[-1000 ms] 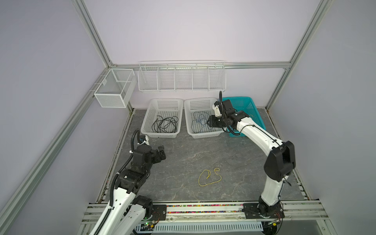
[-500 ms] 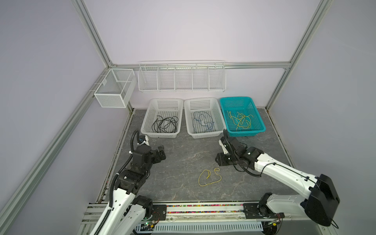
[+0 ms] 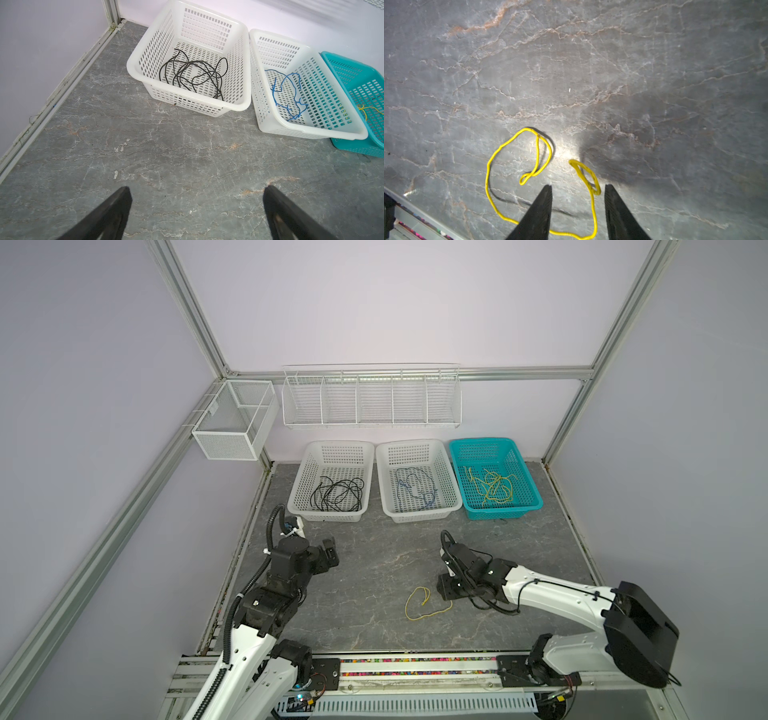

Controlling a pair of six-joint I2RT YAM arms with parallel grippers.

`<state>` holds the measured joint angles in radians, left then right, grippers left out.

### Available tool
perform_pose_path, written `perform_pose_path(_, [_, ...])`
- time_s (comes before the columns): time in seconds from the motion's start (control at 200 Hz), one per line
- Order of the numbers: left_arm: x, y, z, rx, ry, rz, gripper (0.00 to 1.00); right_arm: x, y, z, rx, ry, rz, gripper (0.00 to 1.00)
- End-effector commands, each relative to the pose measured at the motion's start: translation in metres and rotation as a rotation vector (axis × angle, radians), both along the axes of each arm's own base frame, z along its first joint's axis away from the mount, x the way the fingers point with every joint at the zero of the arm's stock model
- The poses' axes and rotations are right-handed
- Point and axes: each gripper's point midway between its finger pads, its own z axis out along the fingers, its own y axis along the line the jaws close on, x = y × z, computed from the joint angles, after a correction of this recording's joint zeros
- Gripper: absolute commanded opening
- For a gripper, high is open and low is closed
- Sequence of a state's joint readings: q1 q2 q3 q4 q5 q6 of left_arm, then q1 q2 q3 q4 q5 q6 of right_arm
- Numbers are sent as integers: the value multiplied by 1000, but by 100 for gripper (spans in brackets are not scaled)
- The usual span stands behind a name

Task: Untangle the cables
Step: 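Open the right gripper and move it down to the yellow wire, then grasp the yellow wire on the table with the right gripper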

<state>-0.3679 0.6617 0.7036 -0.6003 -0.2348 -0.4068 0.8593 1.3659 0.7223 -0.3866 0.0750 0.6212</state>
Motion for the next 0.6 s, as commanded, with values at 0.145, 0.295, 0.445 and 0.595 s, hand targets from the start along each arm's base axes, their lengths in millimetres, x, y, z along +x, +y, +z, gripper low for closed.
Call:
perform_pose_path(0.145, [-1, -2, 2, 4, -8, -15, 100, 7, 2, -13, -42, 0, -4, 33])
perform_pose_path(0.295, [-1, -3, 1, 5, -6, -18, 100, 7, 4, -15, -33, 2, -3, 24])
perform_pose_path(0.445, [0, -3, 1, 5, -6, -19, 100, 8, 6, -8, -16, -12, 4, 13])
perform_pose_path(0.595, [0, -3, 1, 4, -5, -20, 100, 8, 4, 3, -7, -37, 6, 7])
